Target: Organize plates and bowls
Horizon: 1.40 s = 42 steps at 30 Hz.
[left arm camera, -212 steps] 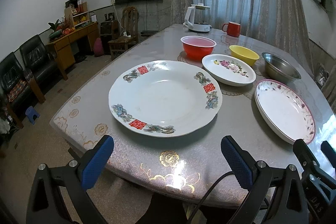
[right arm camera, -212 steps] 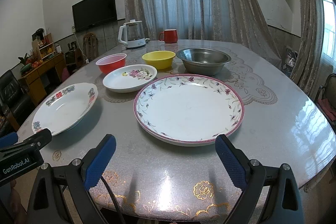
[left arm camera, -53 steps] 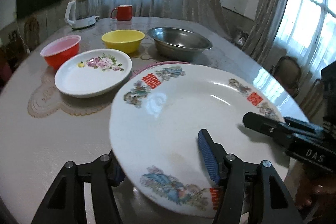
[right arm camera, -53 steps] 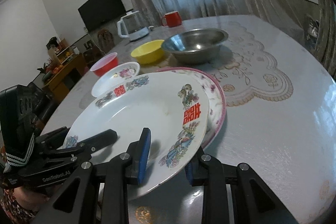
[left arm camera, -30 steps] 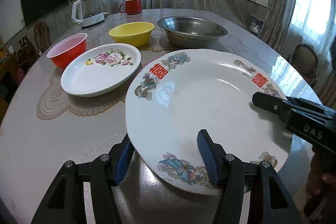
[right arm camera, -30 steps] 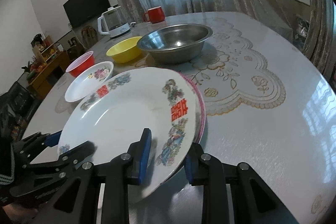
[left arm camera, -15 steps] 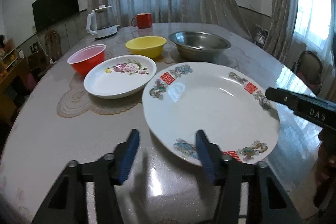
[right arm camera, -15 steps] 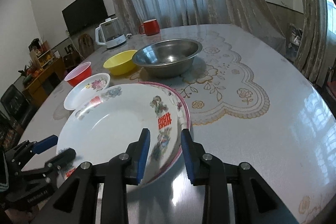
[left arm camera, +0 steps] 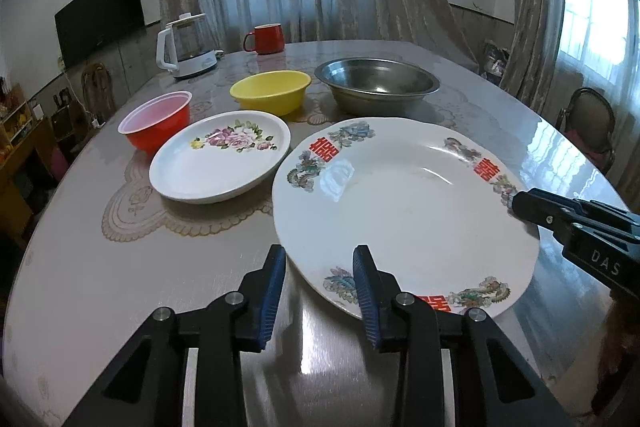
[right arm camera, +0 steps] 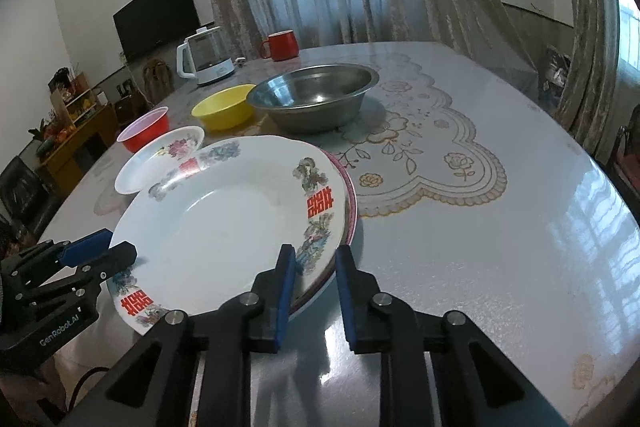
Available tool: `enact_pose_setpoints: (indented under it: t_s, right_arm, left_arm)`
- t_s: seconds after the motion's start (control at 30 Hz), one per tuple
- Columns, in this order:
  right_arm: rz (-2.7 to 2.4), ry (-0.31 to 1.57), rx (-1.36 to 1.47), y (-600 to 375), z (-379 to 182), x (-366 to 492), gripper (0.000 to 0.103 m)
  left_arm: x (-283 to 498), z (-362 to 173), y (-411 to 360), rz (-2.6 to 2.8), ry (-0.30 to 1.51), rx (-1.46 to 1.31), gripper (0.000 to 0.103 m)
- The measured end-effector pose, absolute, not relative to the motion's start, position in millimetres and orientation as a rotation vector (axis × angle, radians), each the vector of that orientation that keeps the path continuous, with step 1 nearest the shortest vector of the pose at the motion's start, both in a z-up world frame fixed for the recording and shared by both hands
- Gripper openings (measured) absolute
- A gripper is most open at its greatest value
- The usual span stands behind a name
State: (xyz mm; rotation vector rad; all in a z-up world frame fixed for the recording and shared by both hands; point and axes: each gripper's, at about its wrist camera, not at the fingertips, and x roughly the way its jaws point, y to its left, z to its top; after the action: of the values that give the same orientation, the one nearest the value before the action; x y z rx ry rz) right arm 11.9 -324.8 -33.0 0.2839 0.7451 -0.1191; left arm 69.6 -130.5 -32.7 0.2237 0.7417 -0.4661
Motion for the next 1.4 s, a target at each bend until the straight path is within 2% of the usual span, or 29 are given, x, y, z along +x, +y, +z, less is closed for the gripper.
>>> enact_pose_setpoints:
  t_s: [0.17, 0.2, 0.3, 0.4, 0.5, 0.63, 0.83, 1.3, 1.37, 1.4]
  right_arm:
    - [-0.126, 0.749, 0.3, -328.0, -32.8, 15.0, 0.021]
    - [-0.117, 0.75, 0.314, -329.1, -32.5, 14.7, 0.022]
    - [-0.112, 0.748, 0.327, -328.9, -31.3, 12.8, 0.024]
    - [-0.112, 0.745, 0.332, -327.7, -29.7, 11.2, 0.026]
    - [-0.115, 0.746, 0.332, -325.2, -27.7, 11.4, 0.029]
    - [-0.125, 0.733, 0.338, -322.1, -23.7, 10.9, 0.03]
    - [-0.126, 0.697, 0.332, -315.1, -15.1, 6.4, 0.032]
    - [0.004, 0.716, 0.264, -270.5, -6.9, 22.3, 0.034]
    - [0.017, 0.718, 0.233, -263.3, -5.0, 27.4, 0.036]
    - [0.032, 0.714, 0.206, -257.4, -1.7, 32.9, 0.041]
  left_arm:
    - [73.3, -34.0, -130.9, -0.472, 0.747, 0.217, 0.037]
    - [73.0, -34.2, -130.6, -0.474, 0.748, 0.213, 0.041]
    - [72.1, -34.7, -125.4, -0.468, 0.758, 0.194, 0.062]
    - [71.2, -33.7, -114.9, -0.459, 0.758, 0.162, 0.069]
    - [71.5, -32.5, -104.8, -0.444, 0.763, 0.134, 0.08]
    - [73.9, -32.8, -83.1, -0.42, 0.773, 0.057, 0.087]
    - [81.2, -37.1, -48.3, -0.362, 0.795, -0.071, 0.095]
    - [100.9, -48.0, 6.8, -0.203, 0.827, -0.2, 0.099]
    - [104.1, -46.3, 11.2, -0.183, 0.822, -0.196, 0.099]
    - [105.9, -45.6, 12.7, -0.183, 0.82, -0.196, 0.1]
